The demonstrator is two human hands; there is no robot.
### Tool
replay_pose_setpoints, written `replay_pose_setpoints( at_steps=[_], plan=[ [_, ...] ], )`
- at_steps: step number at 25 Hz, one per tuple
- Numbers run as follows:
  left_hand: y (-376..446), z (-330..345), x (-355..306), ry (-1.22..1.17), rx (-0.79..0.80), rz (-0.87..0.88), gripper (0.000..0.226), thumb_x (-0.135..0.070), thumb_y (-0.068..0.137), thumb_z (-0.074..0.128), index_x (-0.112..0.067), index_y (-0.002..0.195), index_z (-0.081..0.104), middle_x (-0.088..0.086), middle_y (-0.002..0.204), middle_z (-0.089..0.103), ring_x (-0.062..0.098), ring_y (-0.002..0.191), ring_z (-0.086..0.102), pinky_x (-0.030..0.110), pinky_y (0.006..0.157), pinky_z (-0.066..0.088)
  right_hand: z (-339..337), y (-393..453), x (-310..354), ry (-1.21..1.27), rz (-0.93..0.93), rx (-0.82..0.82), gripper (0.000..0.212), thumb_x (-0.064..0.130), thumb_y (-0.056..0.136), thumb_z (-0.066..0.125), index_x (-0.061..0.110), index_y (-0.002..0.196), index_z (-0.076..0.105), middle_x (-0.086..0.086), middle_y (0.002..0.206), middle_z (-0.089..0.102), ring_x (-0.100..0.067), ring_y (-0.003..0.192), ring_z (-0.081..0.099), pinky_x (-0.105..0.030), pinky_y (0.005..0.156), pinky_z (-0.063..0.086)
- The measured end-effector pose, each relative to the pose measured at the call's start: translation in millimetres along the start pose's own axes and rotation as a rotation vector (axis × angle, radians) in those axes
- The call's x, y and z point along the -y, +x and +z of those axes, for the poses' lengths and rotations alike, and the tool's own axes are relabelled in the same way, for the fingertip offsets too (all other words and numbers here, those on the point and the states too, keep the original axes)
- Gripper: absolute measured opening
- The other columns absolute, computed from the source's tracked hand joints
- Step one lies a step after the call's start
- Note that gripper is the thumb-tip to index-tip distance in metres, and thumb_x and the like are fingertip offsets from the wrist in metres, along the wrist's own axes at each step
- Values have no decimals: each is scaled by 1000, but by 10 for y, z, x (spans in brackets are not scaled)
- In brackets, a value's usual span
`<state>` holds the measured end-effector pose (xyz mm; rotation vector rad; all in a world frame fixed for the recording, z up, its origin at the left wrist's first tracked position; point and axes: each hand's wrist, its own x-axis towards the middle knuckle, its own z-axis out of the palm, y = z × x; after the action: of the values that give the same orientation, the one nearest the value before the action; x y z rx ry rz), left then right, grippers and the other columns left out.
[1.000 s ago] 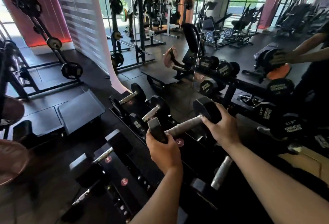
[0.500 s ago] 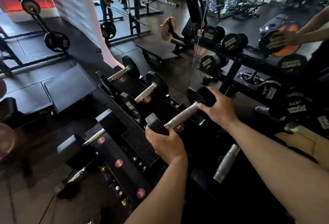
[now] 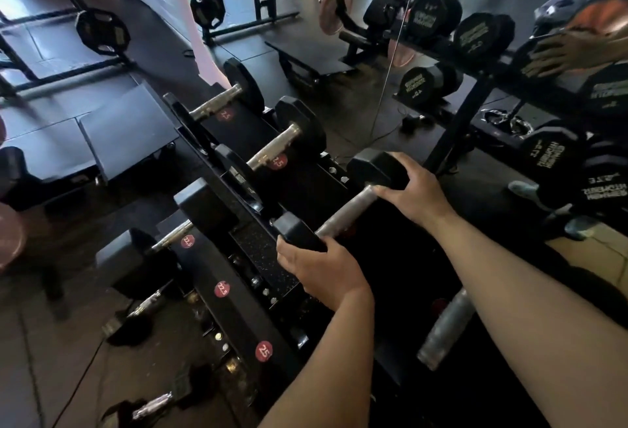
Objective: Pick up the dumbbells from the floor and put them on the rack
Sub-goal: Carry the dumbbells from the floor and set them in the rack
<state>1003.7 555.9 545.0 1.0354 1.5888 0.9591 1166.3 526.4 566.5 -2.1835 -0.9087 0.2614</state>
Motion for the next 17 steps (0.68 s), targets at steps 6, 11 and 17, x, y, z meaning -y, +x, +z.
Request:
replay_pose_setpoints(
  at_steps=[6,11,17],
  plan=[
    [-24,52,27,6,-14,4,61,-21,93,68,-13,147,40,7,145,48,26,113,64,45,91,57,3,108,-31,11,12,71,57,32,80,79,31,131,54,12,109,61,-8,104,57,-20,88,41],
    [-18,-18,-51,-13,13,-20,65,-24,92,70,-14,148,38,6,145,45,28,118,62,36,87,55,-25,106,60,-13,100,147,52,38,84,76,30,126,48,5,107,61,-19,104,60,-28,82,42],
    [27,-173,-197,-21,113,-82,92,-42,86,74,-25,157,19,3,163,23,29,134,51,45,99,51,-60,-28,293,-10,130,88,72,54,84,69,32,147,40,-3,147,48,-25,135,45,-38,107,36]
  ],
)
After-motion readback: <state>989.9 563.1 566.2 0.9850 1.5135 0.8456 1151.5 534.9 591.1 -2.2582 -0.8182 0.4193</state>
